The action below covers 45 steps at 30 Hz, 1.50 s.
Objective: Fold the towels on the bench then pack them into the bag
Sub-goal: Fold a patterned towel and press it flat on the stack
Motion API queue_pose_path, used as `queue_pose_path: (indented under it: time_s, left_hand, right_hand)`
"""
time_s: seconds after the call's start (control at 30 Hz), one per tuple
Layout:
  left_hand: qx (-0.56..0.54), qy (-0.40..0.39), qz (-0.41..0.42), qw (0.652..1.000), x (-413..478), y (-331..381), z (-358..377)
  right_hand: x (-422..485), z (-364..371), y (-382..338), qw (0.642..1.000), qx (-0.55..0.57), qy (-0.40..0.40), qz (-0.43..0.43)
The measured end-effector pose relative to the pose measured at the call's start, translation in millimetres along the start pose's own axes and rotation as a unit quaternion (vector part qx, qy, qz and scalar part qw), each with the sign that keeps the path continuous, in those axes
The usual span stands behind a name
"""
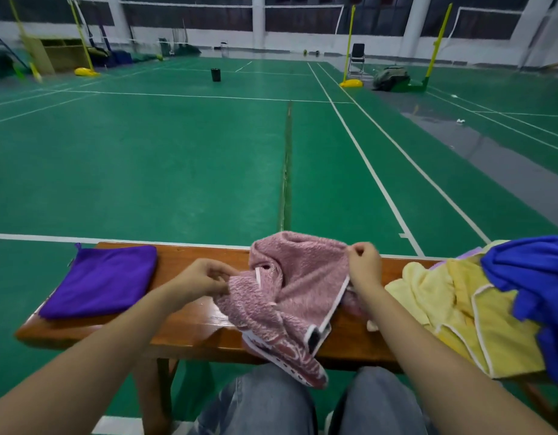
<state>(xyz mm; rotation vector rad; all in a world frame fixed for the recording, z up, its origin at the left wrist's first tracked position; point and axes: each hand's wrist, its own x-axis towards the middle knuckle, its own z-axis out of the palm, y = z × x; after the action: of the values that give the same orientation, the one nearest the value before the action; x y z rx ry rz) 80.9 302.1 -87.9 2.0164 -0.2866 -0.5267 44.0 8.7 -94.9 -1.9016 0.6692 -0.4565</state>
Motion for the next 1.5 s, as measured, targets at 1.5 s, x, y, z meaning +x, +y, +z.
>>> queue_pose_path:
  time_s: [1.5]
  left_hand:
    - [-0.168, 0.026, -0.009, 0.985, 18, 10, 36]
  right_hand:
    - [-59, 43, 9, 0.957, 0.179, -0.23, 0.012]
